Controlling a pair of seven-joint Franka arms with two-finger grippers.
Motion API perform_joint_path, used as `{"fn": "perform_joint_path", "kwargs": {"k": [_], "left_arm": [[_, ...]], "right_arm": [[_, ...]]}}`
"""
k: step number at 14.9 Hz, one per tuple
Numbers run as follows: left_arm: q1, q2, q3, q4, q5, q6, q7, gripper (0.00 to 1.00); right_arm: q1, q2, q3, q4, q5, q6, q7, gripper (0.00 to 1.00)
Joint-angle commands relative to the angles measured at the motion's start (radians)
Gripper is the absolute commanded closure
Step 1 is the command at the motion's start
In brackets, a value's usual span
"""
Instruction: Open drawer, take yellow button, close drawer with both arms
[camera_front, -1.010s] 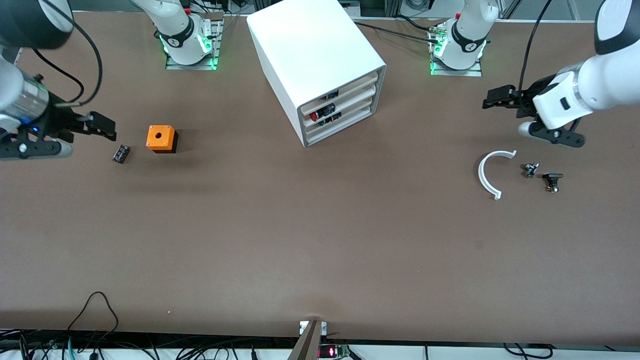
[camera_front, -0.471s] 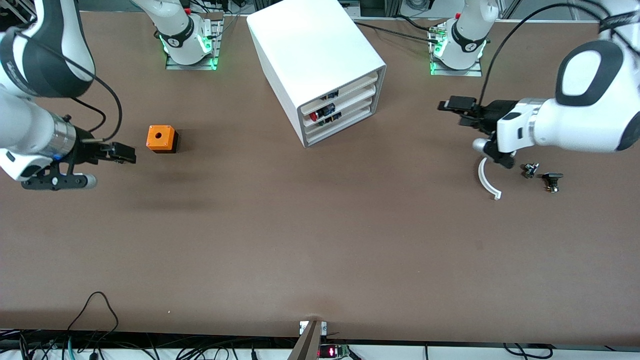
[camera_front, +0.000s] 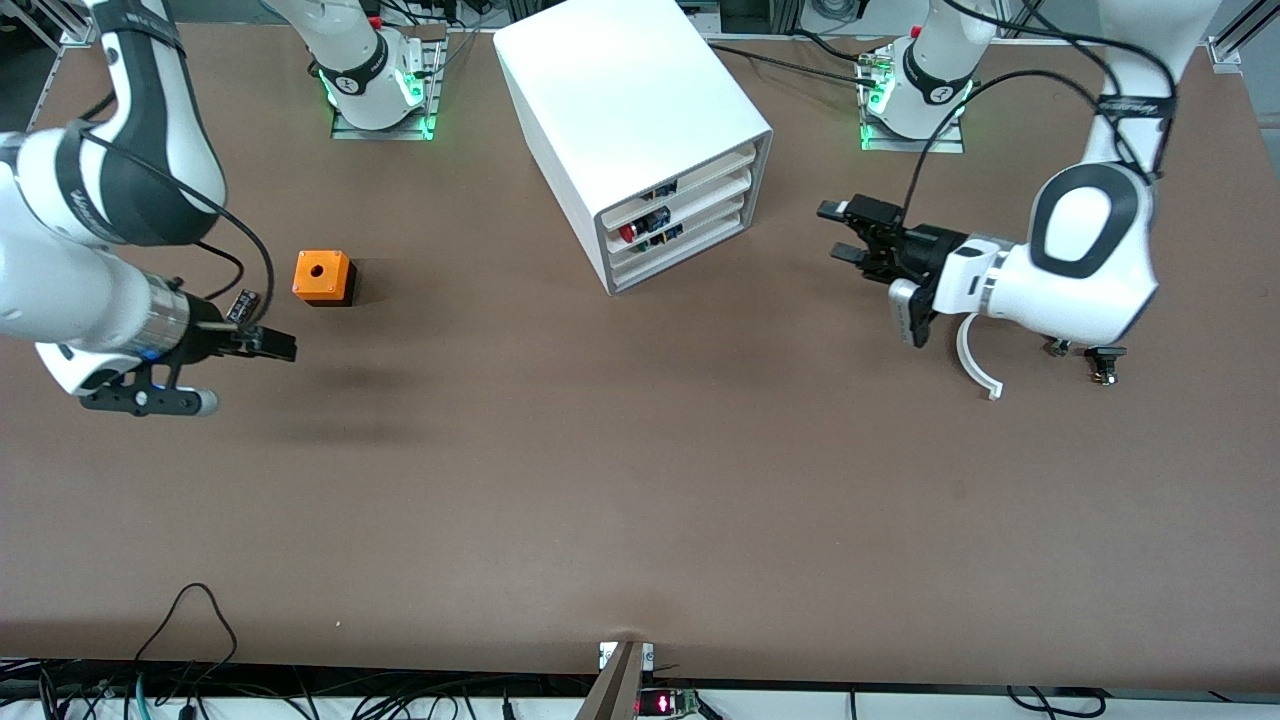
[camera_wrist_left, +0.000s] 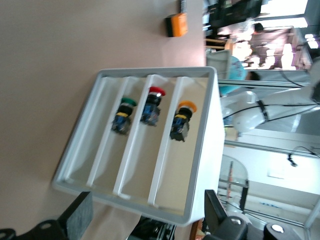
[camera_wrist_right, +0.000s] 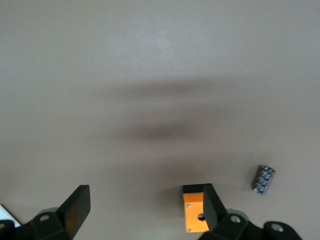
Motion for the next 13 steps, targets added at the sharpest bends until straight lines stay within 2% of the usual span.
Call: {"fn": "perform_joint_path", "kwargs": {"k": [1,2,4,9,13], "left_arm": [[-0.001,-0.01,-0.049,-0.111,-0.106,0.074,0.136,0.13],[-0.001,0.004,-0.082,-0.137,-0.153,0.088,0.205,0.23],[-0.001,0.053,-0.118,-0.171,-0.21,0.088,0.31,0.49],[-0.001,0.068,-0.181,-0.237,-0.284,0.093,0.333,0.51],[-0.001,0.083,-0.207,-0.263,-0.296,0.1,0.336,0.52]], "right_arm": [[0.051,0.051,0.002,0.073,0.005,-0.015,0.138,0.0],[0.07,0.06,0.002,0.086,0.004,-0.02,0.181,0.0],[0.098,0.073,0.002,0.107,0.004,-0.024,0.25,0.0],[0.15,0.082,0.002,0.115,0.004,-0.021,0.383,0.0],[0.182,0.131,0.002,0.22,0.01,-0.064,0.466,0.0]]}}
